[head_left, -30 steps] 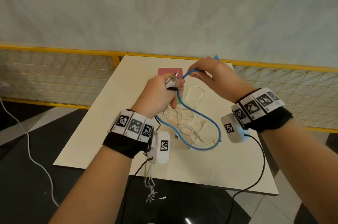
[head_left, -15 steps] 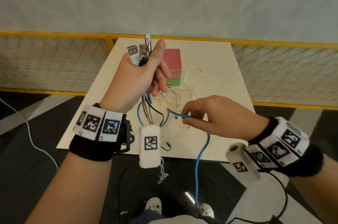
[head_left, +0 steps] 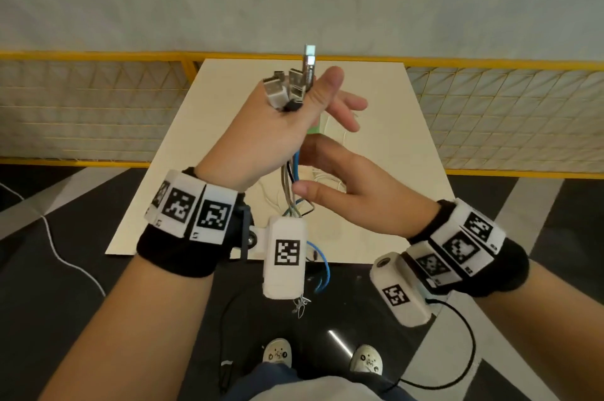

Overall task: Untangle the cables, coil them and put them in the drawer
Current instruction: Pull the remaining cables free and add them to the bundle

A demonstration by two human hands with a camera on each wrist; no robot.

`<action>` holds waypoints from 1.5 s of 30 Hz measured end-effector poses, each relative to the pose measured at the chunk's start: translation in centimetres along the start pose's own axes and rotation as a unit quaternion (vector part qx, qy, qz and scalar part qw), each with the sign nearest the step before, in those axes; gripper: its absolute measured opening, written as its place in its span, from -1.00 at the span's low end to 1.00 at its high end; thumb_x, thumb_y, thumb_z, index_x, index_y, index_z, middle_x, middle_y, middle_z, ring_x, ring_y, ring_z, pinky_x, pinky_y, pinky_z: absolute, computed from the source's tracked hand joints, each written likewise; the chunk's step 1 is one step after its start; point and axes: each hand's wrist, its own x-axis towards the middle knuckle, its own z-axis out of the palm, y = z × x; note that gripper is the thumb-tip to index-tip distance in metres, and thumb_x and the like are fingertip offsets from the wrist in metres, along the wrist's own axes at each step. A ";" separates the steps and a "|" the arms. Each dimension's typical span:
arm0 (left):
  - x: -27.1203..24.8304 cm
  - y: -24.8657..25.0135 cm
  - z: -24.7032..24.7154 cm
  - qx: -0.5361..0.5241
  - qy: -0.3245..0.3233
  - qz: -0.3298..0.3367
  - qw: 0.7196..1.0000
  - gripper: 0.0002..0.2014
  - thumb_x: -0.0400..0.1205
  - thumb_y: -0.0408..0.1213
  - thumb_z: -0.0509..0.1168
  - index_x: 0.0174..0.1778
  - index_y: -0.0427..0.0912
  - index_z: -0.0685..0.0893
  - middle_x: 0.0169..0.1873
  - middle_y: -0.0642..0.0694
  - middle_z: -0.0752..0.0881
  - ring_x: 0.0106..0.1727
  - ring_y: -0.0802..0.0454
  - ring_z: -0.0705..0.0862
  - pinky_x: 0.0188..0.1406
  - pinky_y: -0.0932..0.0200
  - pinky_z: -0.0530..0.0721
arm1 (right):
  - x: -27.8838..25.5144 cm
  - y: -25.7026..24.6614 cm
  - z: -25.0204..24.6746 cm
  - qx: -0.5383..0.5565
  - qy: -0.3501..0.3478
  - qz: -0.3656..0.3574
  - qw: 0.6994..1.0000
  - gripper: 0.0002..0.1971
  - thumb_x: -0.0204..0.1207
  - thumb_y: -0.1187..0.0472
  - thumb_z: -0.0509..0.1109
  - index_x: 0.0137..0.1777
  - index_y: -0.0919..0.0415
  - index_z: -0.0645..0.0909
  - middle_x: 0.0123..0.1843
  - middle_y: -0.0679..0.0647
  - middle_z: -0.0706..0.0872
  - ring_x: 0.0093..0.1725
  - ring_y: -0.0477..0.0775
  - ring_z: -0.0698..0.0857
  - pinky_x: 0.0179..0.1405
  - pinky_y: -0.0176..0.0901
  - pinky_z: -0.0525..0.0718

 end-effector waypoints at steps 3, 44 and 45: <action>0.1 0.4 0.4 0.026 -0.007 -0.001 1.000 -0.47 0.79 -0.01 0.05 -0.30 -0.14 0.79 0.03 0.16 0.83 0.15 0.27 0.75 0.37 0.05 0.57 | 0.3 -0.4 0.8 0.087 0.016 0.006 0.996 -0.73 0.66 0.31 0.18 0.25 0.49 0.35 -0.05 0.24 0.63 -0.13 -0.14 0.68 -0.08 -0.36 0.62; 0.1 -3.2 3.9 -0.016 0.130 0.011 0.991 -0.53 0.70 -0.02 0.21 -0.30 -0.41 0.56 -0.38 -0.25 0.71 -0.51 0.07 0.70 -0.52 0.28 0.63 | 0.6 2.2 0.5 0.214 0.024 0.040 0.976 -0.81 0.73 0.24 -0.06 0.05 0.23 0.38 -0.40 0.25 0.49 -0.50 -0.01 0.50 -0.45 -0.24 0.57; 0.2 -3.3 3.8 -0.011 0.135 0.017 0.991 -0.51 0.74 -0.03 0.19 -0.34 -0.39 0.55 -0.41 -0.24 0.69 -0.44 -0.01 0.71 -0.42 0.22 0.65 | 0.7 2.1 0.4 0.238 0.015 0.046 0.970 -0.85 0.73 0.25 -0.06 0.11 0.17 0.34 -0.41 0.14 0.47 -0.52 -0.05 0.44 -0.49 -0.25 0.50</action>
